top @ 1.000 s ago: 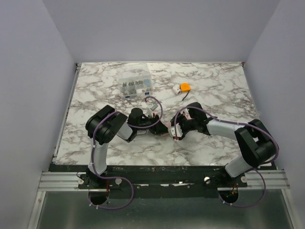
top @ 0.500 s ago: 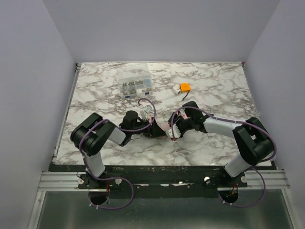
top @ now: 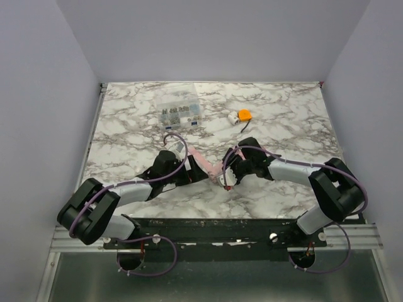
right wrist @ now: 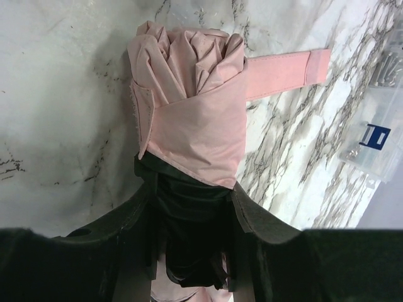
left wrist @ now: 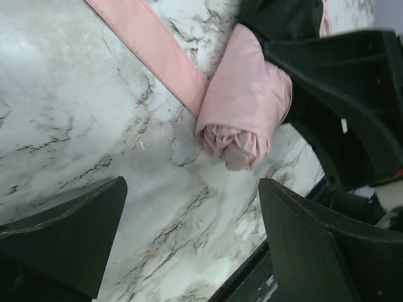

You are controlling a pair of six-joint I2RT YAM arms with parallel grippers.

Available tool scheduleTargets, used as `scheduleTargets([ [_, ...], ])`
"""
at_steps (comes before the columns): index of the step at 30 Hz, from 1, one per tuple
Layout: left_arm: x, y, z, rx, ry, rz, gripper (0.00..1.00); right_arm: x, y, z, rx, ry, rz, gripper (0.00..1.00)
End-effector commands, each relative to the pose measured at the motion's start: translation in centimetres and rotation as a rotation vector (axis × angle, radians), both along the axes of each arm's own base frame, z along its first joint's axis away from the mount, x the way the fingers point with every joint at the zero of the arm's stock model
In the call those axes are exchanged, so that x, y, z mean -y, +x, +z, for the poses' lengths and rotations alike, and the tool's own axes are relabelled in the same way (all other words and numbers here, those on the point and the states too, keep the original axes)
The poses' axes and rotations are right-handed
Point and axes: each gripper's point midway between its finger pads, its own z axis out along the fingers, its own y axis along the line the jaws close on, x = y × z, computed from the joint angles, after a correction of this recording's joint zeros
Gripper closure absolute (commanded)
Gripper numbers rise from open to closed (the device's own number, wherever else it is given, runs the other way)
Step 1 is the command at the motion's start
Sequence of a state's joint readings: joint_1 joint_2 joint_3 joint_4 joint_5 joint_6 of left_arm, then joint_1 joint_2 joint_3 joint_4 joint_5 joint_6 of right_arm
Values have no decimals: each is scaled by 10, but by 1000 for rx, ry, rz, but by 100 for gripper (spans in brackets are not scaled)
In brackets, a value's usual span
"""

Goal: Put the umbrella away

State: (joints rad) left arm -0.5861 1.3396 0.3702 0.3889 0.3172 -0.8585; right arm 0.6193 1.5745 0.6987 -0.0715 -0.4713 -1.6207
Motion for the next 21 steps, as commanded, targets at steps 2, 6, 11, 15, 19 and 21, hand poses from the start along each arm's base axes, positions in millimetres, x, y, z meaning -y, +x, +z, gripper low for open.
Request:
scheduleTargets([
  [2, -27, 2, -48, -245, 101, 258, 22, 62, -93, -74, -323, -290, 0, 99],
  [6, -28, 20, -36, -235, 91, 350, 24, 59, -106, -65, -363, -276, 27, 99],
  [11, -39, 24, -47, -304, 185, 433, 31, 56, -120, -57, -461, -292, 33, 100],
  [15, -39, 15, -66, -344, 187, 421, 33, 58, -129, -58, -525, -319, 13, 100],
  [19, -39, 8, -87, -389, 193, 415, 44, 54, -133, -56, -588, -332, -24, 99],
  [21, -40, 7, -95, -401, 210, 411, 47, 52, -136, -54, -634, -349, -33, 99],
])
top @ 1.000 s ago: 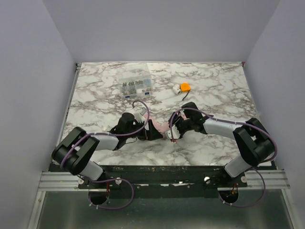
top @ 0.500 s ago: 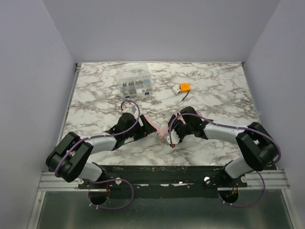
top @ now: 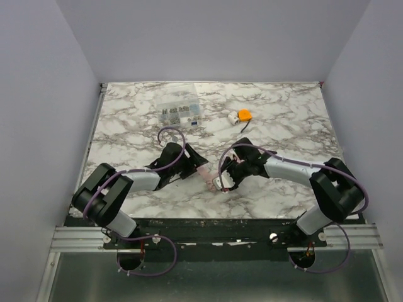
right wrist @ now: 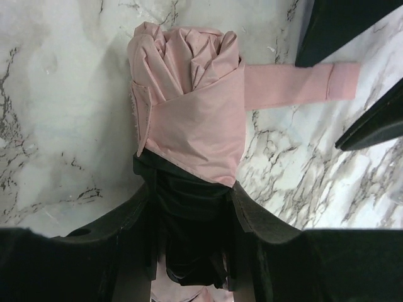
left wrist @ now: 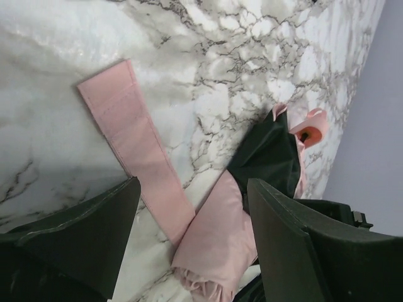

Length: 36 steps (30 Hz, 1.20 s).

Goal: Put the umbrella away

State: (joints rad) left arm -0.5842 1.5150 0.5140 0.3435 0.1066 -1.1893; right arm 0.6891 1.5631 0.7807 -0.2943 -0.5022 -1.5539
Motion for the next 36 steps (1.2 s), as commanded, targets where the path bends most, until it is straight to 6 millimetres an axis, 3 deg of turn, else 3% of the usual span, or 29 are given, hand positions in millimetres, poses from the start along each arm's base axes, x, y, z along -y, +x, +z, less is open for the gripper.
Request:
scheduleTargets([
  [1, -43, -46, -86, -241, 222, 27, 48, 62, -100, -56, -488, -323, -66, 99],
  [11, -57, -43, -89, -155, 317, -75, 51, 66, -103, -69, -656, -474, -180, 99],
  [15, -56, -36, -85, -114, 320, -130, 58, 66, -105, -72, -726, -524, -245, 100],
  [20, -53, -29, -78, -40, 327, -196, 59, 68, -108, -82, -809, -607, -307, 100],
  [25, -60, -23, -62, 50, 353, -201, 56, 69, -110, -91, -877, -681, -380, 100],
  [30, -74, -17, -47, 111, 368, -143, 42, 67, -112, -91, -953, -746, -444, 100],
  [36, -71, -20, -14, 300, 282, -157, 40, 72, -116, -99, -1000, -825, -482, 100],
])
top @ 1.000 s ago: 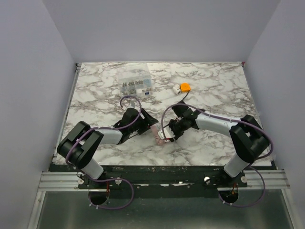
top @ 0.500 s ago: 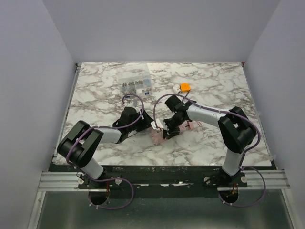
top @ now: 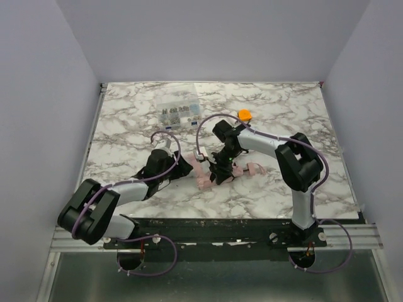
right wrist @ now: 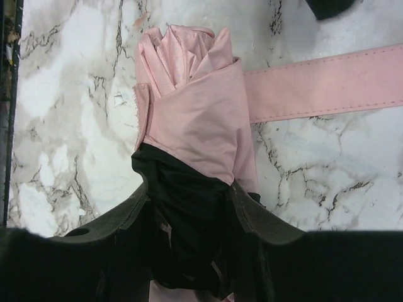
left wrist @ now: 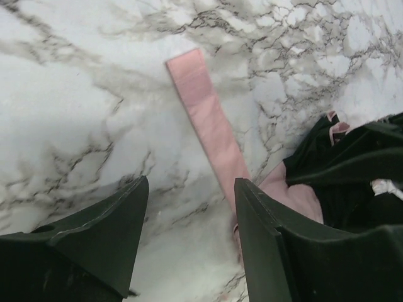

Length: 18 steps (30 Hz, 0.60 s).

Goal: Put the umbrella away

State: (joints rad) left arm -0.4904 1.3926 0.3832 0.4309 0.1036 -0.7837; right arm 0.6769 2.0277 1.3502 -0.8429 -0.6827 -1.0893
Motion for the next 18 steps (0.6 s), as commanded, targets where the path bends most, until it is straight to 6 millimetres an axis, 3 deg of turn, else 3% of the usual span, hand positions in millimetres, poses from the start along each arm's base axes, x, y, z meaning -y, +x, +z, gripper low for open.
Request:
scheduleTargets([
  [1, -21, -25, -2, 76, 42, -27, 40, 101, -103, -80, -394, -548, 11, 99],
  [6, -15, -46, 39, 322, -29, -157, 39, 105, -104, -85, -410, -594, -9, 100],
  [10, 4, -79, 73, 638, -65, -374, 32, 107, -104, -88, -434, -633, -12, 100],
  [14, 30, -108, 78, 792, 36, -584, 30, 110, -104, -88, -456, -664, 1, 99],
  [15, 36, -108, 86, 841, 66, -616, 29, 113, -105, -89, -461, -678, 8, 99],
  [18, 46, -119, 82, 881, 130, -725, 28, 120, -108, -92, -465, -710, 15, 99],
])
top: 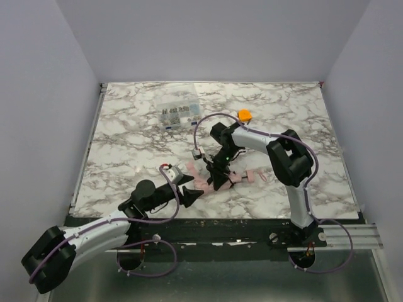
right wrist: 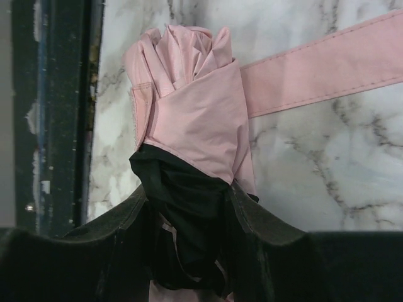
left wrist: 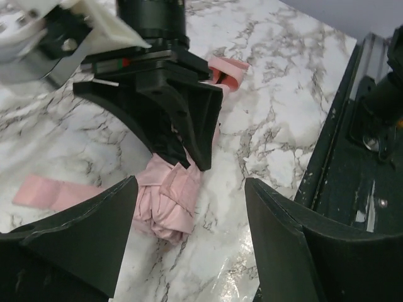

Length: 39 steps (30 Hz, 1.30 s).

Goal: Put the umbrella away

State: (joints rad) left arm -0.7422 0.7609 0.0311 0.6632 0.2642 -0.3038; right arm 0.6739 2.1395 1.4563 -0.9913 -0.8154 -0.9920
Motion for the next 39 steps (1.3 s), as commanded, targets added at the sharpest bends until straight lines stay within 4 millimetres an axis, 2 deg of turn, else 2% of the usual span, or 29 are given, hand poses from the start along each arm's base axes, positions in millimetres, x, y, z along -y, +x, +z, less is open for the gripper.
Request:
scheduleTargets([
  [1, 14, -14, -4, 200, 160, -141, 28, 130, -85, -95, -245, -654, 166, 99],
  [4, 23, -20, -14, 191, 220, -166, 28, 131, -84, -97, -237, -668, 154, 99],
  [9, 37, -25, -41, 164, 381, -188, 28, 126, -77, -98, -192, -654, 126, 99],
  [15, 57, -67, -67, 93, 421, -375, 30, 124, -70, -100, -135, -648, 92, 99],
  [17, 63, -80, -69, 67, 402, -420, 31, 122, -65, -101, -104, -644, 75, 99],
  [20, 70, -82, -66, 23, 379, -400, 32, 121, -60, -102, -75, -646, 56, 99],
  [24, 71, -73, -44, 21, 301, -322, 31, 120, -51, -103, -1, -637, 22, 100],
  [26, 72, -78, -33, 51, 270, -346, 31, 119, -45, -103, 41, -631, 0, 100],
  [28, 73, -87, -30, 106, 280, -405, 30, 117, -42, -102, 56, -625, -12, 100],
  [31, 80, -100, -35, 151, 338, -509, 29, 113, -38, -102, 66, -615, -21, 100],
  [35, 95, -116, -52, 194, 463, -619, 29, 112, -38, -102, 65, -616, -26, 100],
  [39, 106, -109, -69, 230, 577, -583, 29, 113, -39, -102, 60, -615, -22, 100],
])
